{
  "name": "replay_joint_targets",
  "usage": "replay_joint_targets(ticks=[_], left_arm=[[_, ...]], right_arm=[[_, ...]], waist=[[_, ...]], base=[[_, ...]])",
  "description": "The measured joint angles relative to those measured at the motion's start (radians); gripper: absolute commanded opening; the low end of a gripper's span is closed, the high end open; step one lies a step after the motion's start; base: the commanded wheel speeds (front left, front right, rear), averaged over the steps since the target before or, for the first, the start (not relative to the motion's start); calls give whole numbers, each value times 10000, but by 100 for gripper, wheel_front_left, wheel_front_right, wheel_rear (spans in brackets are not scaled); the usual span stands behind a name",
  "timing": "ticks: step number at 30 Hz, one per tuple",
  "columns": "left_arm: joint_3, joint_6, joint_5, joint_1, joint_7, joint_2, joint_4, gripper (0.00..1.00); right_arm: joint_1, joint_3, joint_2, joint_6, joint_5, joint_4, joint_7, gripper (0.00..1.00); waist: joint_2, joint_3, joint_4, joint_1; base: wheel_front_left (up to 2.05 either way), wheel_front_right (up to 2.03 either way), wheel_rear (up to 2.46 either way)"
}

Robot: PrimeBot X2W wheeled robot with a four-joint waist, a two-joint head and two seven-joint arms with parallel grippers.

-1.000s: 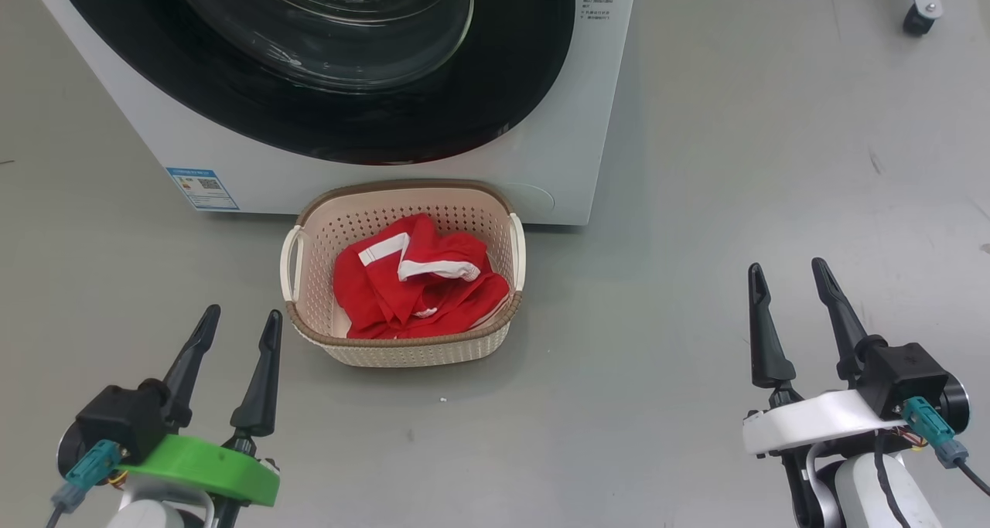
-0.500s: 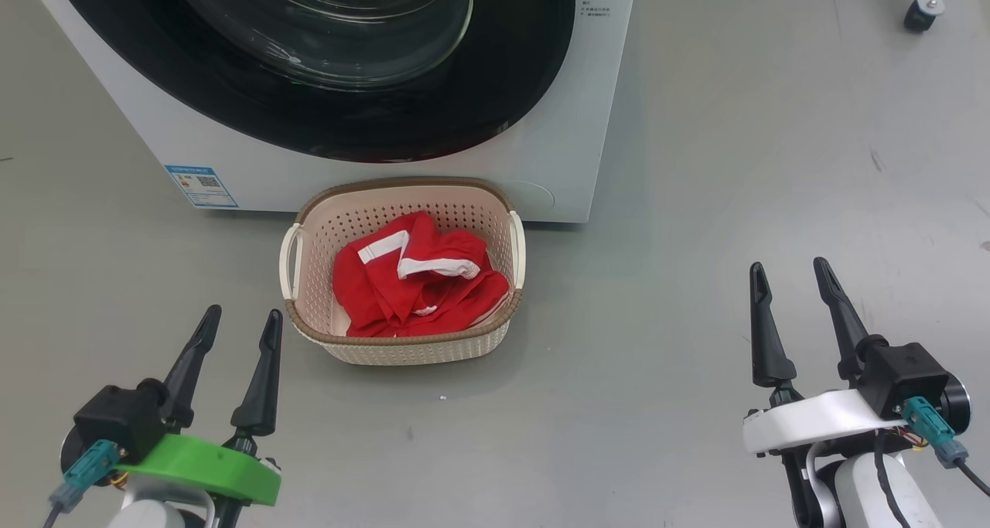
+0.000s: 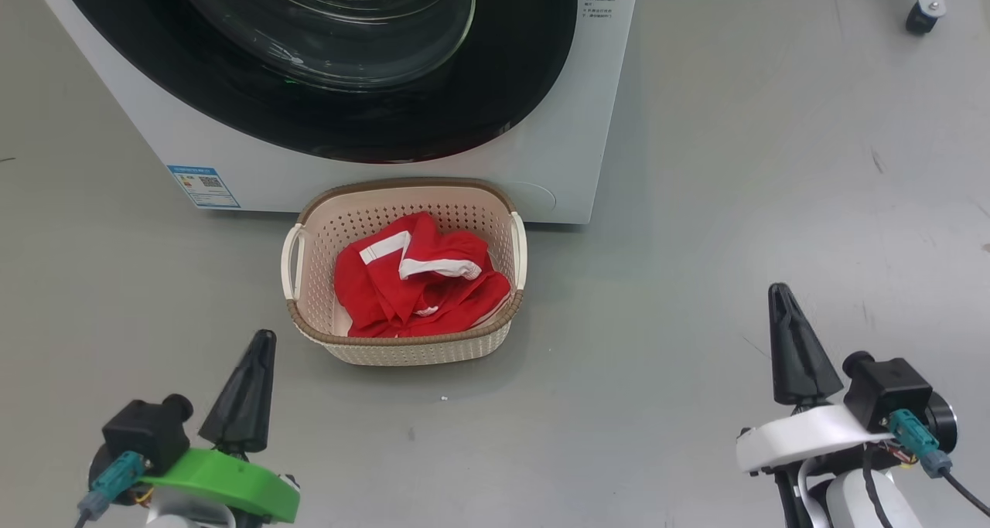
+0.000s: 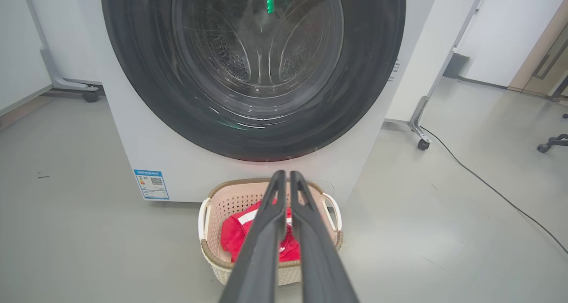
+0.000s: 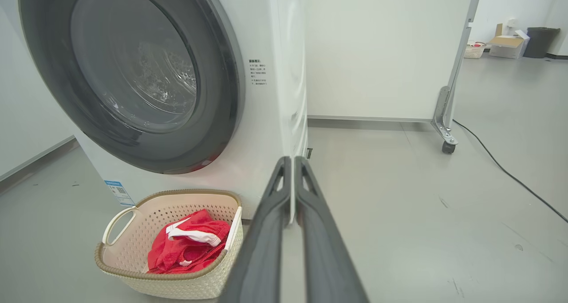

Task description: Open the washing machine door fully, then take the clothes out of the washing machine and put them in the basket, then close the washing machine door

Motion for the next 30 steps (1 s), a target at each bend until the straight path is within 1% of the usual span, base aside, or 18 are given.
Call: replay_joint_targets(ticks=[5,9,11,18,22,23,25,30], left_arm=[[-31,0,-255,129,6,-61,-13,0],[77,0,-773,172,100,-127,-38,0],[165,0,-997,176,142,-171,-38,0],[328,0,-1755,190,374,-314,-36,0],[491,2,-2173,192,514,-328,-36,0],[491,2,-2173,192,514,-328,-36,0],[560,2,-2560,193,621,-334,-35,0],[698,2,-3057,193,756,-357,-25,0]], right_arm=[[209,88,17,25,297,-71,0,0],[369,188,17,44,729,-203,0,0],[430,211,17,105,1047,-249,0,0],[491,65,17,117,2359,-278,134,0],[488,-63,13,117,2982,-276,278,0],[488,-63,13,117,2982,-276,278,0],[486,-115,-4,117,3436,-274,368,0],[481,-224,-82,148,4182,-263,539,0]], waist=[[0,-14,-13,0],[0,-71,-43,0],[0,-114,-63,0],[0,-244,-121,0],[0,-304,-145,0],[0,-304,-145,0],[0,-349,-163,0],[0,-423,-196,0]], base=[[0,0,0],[0,0,0],[0,0,0],[0,0,0],[0,0,0],[0,0,0],[0,0,0],[0,0,0]])
